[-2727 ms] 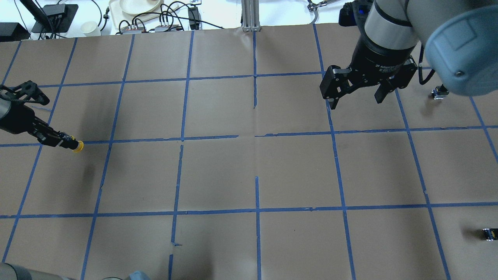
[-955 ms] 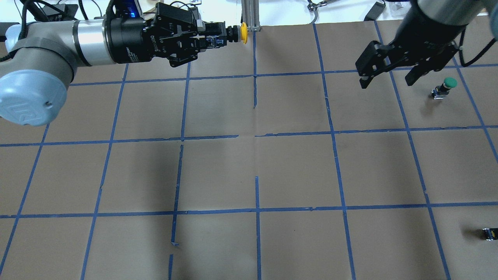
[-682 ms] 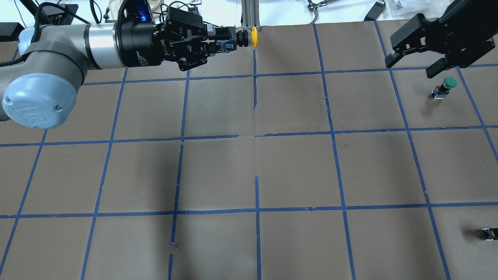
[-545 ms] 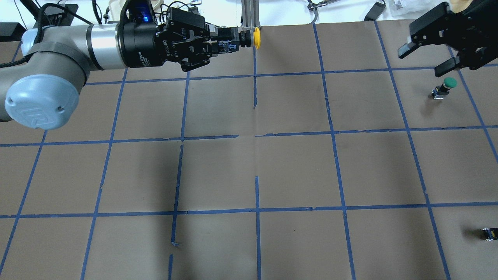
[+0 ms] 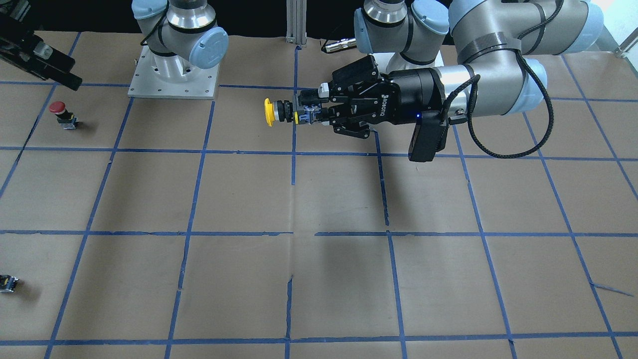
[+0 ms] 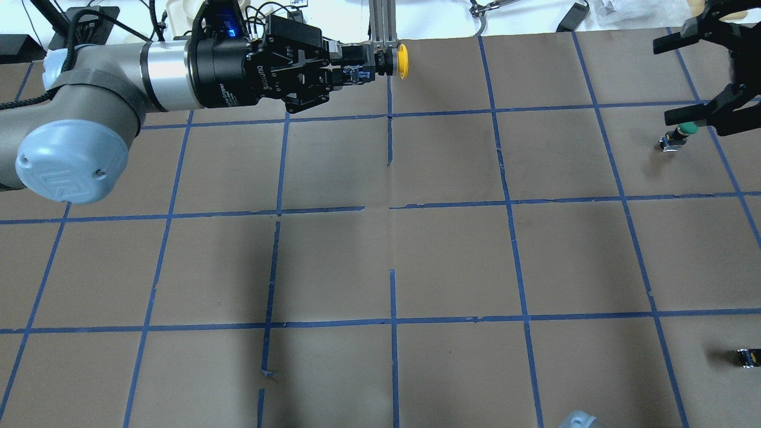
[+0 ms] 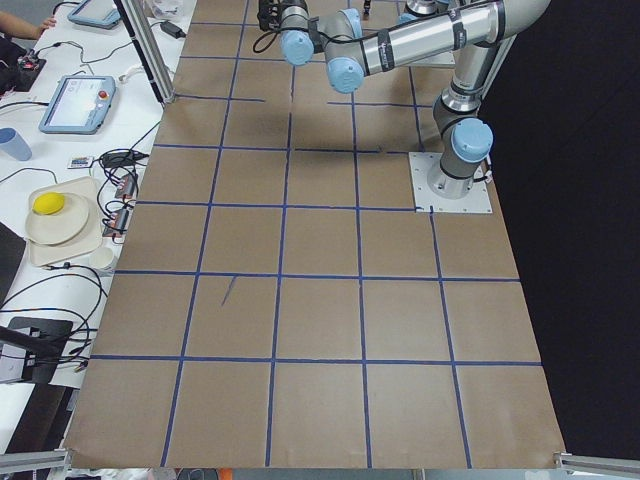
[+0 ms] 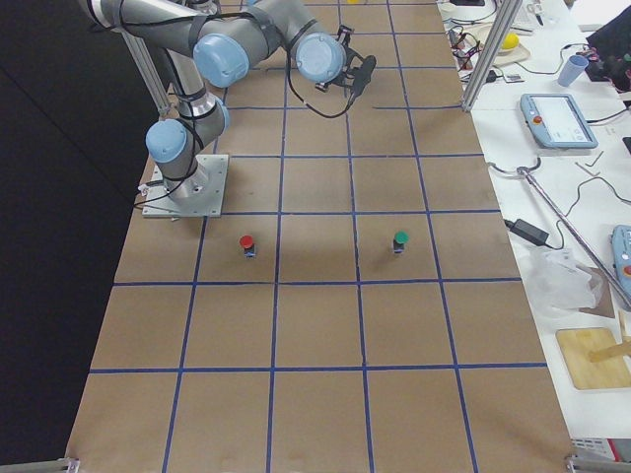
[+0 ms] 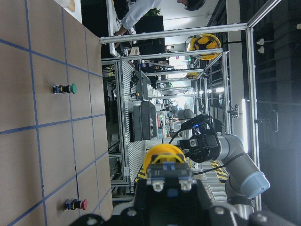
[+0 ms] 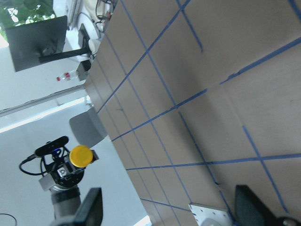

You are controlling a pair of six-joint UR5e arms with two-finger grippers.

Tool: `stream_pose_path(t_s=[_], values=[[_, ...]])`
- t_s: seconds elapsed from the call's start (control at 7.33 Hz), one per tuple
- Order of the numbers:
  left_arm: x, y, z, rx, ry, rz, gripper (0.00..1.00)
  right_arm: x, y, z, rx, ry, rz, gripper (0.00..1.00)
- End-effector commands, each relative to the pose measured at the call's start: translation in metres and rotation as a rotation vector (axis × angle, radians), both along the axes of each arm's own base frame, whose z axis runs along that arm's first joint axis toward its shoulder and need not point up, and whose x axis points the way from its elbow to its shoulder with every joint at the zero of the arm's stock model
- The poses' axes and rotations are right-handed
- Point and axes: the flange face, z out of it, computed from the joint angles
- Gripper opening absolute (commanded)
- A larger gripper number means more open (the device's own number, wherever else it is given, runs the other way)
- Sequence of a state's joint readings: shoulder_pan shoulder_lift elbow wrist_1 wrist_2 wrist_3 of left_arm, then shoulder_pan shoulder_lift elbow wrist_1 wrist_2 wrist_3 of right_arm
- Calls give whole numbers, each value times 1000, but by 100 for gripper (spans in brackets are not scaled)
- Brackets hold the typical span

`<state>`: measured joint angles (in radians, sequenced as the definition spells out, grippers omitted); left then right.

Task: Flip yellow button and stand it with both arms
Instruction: 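Hold the button still with the left gripper while the right gripper approaches it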

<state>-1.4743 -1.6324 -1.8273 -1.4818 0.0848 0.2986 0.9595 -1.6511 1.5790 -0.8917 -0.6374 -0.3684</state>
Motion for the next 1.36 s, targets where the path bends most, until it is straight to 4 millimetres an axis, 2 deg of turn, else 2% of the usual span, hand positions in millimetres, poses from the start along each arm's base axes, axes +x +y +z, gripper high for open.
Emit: stream_pose_path(t_s=[0.0,0.27,0.41,0.55,0.82,0.95,1.09,1.23], values=[[-12,4,-1,-10,-2,-23,15,78,-16,-11,-46,-189,34,100],[-13,5,1,-19,-3,-26,15,99,-31,-15,-107,-244,43,100],[-13,5,2,-22,-4,-27,15,118,-49,-20,-163,-274,61,100],[-14,5,2,-22,-4,-28,15,138,-59,-35,-143,-295,94,100],[-14,4,3,-42,-6,-28,15,181,-58,-46,-101,-316,168,100],[-14,4,2,-39,-6,-28,15,189,-56,-47,-89,-320,181,100],[-14,4,2,-41,-6,-28,15,189,-57,-51,-77,-322,180,100],[-14,4,4,-51,-7,-28,15,192,-63,-63,-48,-330,182,99]])
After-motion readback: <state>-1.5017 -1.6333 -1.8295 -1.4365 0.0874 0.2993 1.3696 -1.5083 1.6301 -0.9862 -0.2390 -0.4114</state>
